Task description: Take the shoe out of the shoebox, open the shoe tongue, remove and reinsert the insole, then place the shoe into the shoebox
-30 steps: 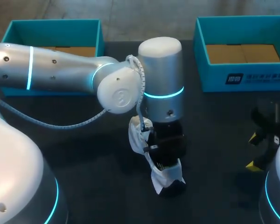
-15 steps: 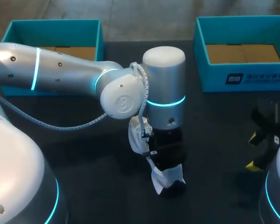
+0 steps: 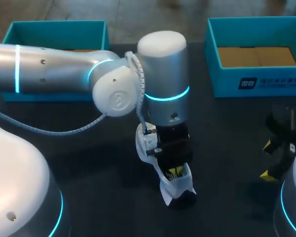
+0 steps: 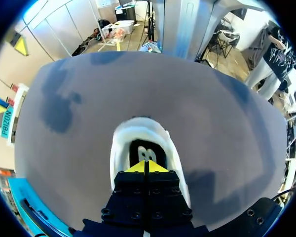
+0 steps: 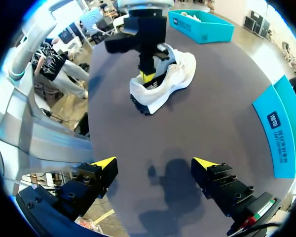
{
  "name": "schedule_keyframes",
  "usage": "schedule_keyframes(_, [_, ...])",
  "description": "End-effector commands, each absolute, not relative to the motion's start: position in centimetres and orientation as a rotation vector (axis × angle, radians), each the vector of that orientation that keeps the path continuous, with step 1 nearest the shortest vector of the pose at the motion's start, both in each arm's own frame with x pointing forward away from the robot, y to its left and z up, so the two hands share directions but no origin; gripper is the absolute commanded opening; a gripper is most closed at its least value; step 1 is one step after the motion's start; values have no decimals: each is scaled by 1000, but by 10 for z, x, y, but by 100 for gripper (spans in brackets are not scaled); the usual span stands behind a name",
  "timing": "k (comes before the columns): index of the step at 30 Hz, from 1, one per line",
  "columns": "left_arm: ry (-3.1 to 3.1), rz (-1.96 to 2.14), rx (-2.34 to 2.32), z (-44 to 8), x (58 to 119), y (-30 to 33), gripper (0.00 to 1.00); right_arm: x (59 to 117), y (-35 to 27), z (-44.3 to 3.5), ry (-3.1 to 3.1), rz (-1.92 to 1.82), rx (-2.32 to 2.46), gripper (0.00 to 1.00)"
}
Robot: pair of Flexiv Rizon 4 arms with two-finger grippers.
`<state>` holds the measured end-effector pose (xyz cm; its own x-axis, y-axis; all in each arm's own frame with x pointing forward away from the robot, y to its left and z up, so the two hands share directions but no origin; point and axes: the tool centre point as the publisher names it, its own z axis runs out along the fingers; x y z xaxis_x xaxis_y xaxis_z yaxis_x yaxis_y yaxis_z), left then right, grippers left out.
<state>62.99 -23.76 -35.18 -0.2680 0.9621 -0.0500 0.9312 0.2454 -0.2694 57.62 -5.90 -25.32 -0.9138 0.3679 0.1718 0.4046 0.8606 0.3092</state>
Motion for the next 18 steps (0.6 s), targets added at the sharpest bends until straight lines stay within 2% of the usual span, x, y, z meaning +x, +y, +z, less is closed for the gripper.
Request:
schedule_keyframes(1, [-2391,393,-1804,-347,641,-226,2,574,-59,-254,-2931,-523,-612,100])
schedule_keyframes(9, [-2422,314,-1803,-347,659,-232,0,574,-59,-254,-2931,-523,-612,100])
schedule_keyframes(11, [-2415,295,-1806,-348,661,-233,3,574,-59,-254,-2931,-523,-612,100])
schedule_keyframes(12, [-2415,288,-1806,-350,662,-233,6,574,-59,-254,-2931,-523,-612,100])
schedule_keyframes(15, [-2408,281,-1804,-351,662,-233,28,574,-59,-254,-2931,-523,-612,100])
schedule_keyframes(18, [-2403,281,-1801,-351,661,-233,43,574,-59,-254,-2931,-523,-612,100])
